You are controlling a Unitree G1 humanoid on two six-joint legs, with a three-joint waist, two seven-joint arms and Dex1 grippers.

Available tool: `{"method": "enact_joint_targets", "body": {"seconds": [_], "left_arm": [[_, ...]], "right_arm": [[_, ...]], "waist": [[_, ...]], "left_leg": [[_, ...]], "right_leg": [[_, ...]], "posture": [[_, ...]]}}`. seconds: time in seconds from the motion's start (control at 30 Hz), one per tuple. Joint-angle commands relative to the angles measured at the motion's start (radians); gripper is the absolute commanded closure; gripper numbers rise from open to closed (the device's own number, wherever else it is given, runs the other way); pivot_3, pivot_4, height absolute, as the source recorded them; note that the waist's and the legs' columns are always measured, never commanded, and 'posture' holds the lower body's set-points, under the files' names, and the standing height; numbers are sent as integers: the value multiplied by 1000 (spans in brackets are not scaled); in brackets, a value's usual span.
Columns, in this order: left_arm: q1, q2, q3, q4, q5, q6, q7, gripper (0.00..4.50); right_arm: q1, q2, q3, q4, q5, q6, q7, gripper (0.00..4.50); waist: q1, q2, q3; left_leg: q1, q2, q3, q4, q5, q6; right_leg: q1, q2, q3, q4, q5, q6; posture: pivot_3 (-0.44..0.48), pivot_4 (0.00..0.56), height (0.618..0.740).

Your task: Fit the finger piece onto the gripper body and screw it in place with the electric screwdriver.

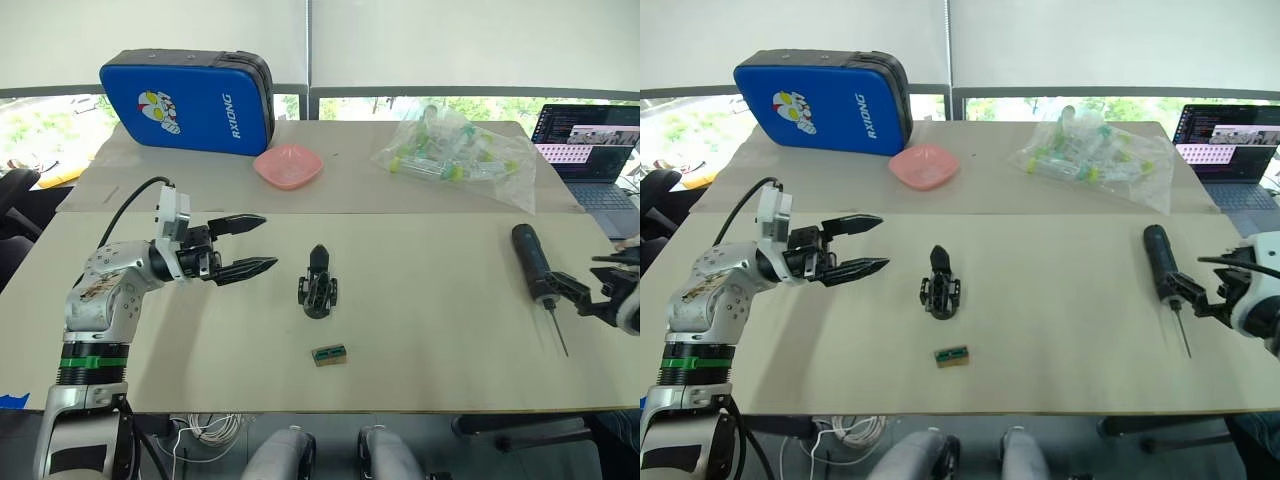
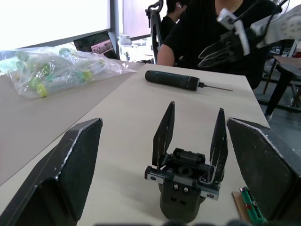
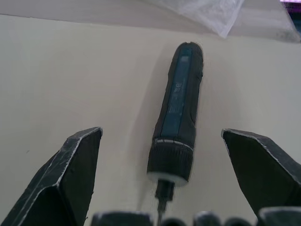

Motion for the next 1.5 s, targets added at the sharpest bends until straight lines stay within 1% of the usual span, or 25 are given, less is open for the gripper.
{"method": "enact_joint_targets", "body": {"seconds": [0.03,0.2,0.37,0.47,0.53,0.6,0.63,0.67,0.7,0.77,0.87,0.93,0.97,1.03,1.13,1.2,1.27,1.4,1.5], "left_arm": [[-20,0,0,-25,-6,-9,0,50],[-12,4,1,-38,-11,-3,-1,50],[-6,9,-7,-43,-4,-3,-7,50],[-7,12,-11,-44,-3,0,-12,0],[-7,17,-11,-47,-5,4,-17,0],[-2,21,-11,-53,-8,7,-21,0],[2,24,-9,-58,-10,9,-23,0],[7,27,-8,-64,-13,11,-25,0],[18,29,-1,-75,-25,14,-31,0],[43,34,13,-99,-50,40,-29,0],[72,62,17,-117,-55,45,-51,0],[78,83,23,-119,-70,72,-59,0],[86,102,21,-118,-63,71,-74,0],[100,125,17,-114,-44,47,-94,0],[143,138,32,-115,-37,18,-102,0],[187,146,29,-120,-20,-17,-120,0],[220,142,26,-123,-11,-39,-122,0],[246,123,22,-133,-6,-61,-105,0],[255,116,16,-144,-5,-67,-97,0]], "right_arm": [[-104,-4,85,188,-117,-76,-27,0],[-212,20,156,385,-183,-140,-5,0],[-281,55,189,508,-206,-209,53,0],[-303,70,192,560,-217,-259,80,787],[-301,75,179,575,-215,-308,98,1520],[-287,71,170,557,-214,-333,113,2141],[-273,69,161,535,-207,-349,128,2483],[-260,66,153,514,-202,-359,141,2547],[-235,65,136,472,-195,-373,144,2547],[-169,76,88,323,-147,-374,176,2547],[-45,67,65,5,-90,-324,225,2547],[15,53,67,-154,-84,-310,238,2547],[41,55,68,-252,-62,-260,227,2547],[72,63,69,-386,-27,-175,203,2547],[143,76,122,-592,7,-66,174,2547],[196,86,159,-664,3,-28,156,2548],[237,101,190,-686,-16,-34,148,2548],[264,104,244,-646,-81,-59,129,2548],[267,87,279,-623,-122,-87,148,2548]], "waist": [[0,0,0],[-4,0,0],[-11,0,0],[-15,0,0],[-18,0,0],[-19,0,0],[-19,0,0],[-19,0,0],[-19,0,0],[-16,2,0],[-18,6,1],[-22,6,2],[-24,6,2],[-26,6,2],[-17,6,2],[-11,6,2],[-4,6,2],[7,5,2],[10,5,2]], "left_leg": [[0,0,0,0,0,0],[0,-1,1,0,1,-1],[1,-1,1,0,0,0],[3,-1,1,0,0,0],[3,-1,1,0,1,-1],[3,-1,1,0,1,-1],[3,-1,1,0,1,-1],[3,-1,1,0,1,-1],[3,-1,1,0,1,-1],[2,-1,0,0,1,-1],[0,-1,0,0,1,-1],[0,-1,1,0,1,-1],[0,0,1,0,1,-1],[2,1,1,0,1,-2],[4,1,0,0,1,-2],[3,1,-1,0,1,-2],[2,0,-1,0,0,-1],[1,-2,0,0,0,0],[2,-2,1,1,0,0]], "right_leg": [[0,0,0,0,0,0],[0,-1,1,-1,0,1],[1,0,1,0,1,1],[2,0,1,0,2,1],[2,1,1,1,2,0],[2,1,1,1,2,0],[2,1,1,1,2,0],[2,1,1,1,2,0],[2,1,1,1,2,0],[1,1,1,1,2,0],[-2,2,2,1,2,0],[-3,2,2,2,2,0],[-2,2,2,3,2,0],[-1,3,2,4,2,0],[1,3,2,3,2,0],[1,3,1,2,2,0],[1,2,1,1,2,0],[0,0,1,-1,3,2],[0,0,1,-1,3,3]], "posture": [[0,150,740],[0,150,740],[0,150,740],[0,150,740],[0,150,740],[0,150,740],[0,150,740],[0,150,740],[0,150,740],[0,150,740],[0,150,740],[0,150,740],[0,150,740],[0,150,740],[0,150,740],[0,150,740],[0,150,740],[0,150,740],[0,150,740]]}}
